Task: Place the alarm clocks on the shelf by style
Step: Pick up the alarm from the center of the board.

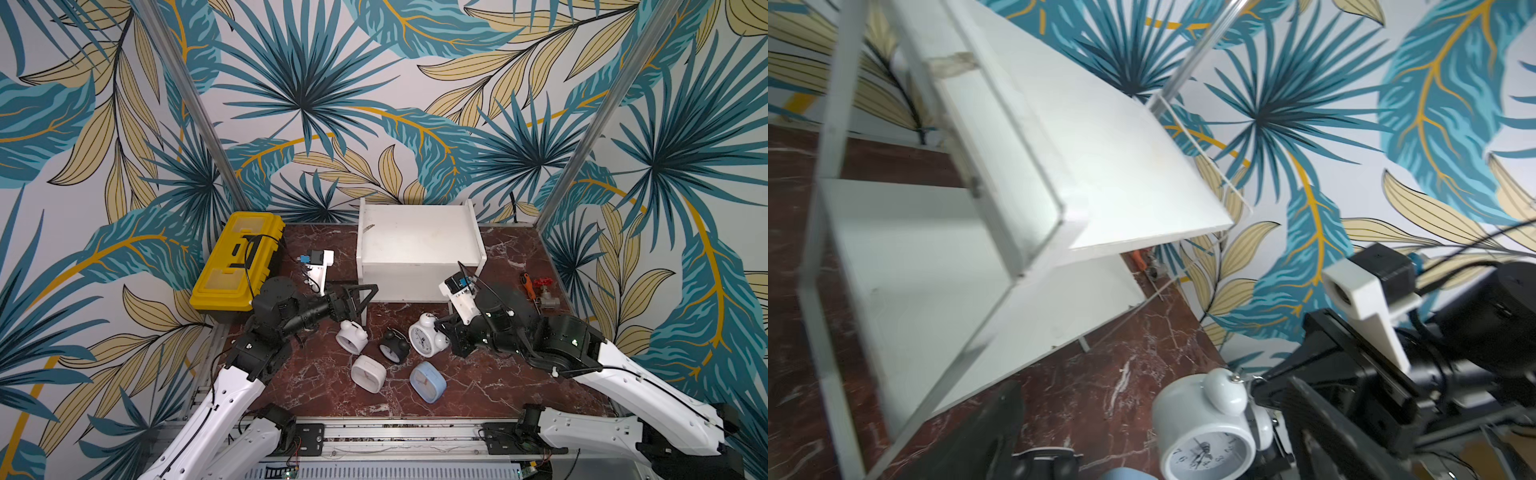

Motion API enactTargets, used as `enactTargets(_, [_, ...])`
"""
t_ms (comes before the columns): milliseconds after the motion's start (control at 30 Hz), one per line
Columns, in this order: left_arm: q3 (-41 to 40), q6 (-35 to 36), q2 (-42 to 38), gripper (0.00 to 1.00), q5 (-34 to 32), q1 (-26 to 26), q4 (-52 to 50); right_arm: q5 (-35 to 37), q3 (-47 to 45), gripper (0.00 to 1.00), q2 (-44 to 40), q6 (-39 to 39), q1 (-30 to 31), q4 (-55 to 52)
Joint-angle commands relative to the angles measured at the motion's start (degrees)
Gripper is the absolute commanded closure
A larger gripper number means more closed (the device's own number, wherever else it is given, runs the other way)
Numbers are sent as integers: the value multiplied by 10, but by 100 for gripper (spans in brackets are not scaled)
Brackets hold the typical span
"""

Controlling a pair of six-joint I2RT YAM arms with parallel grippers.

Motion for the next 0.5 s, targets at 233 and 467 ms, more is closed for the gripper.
enactTargets(233, [-31, -52, 60, 0, 185, -30, 164, -229, -5, 100, -26, 44, -77, 189])
enactTargets(467, [-35, -67, 79, 0, 219, -43, 197, -300, -16, 100, -27, 85, -108, 246])
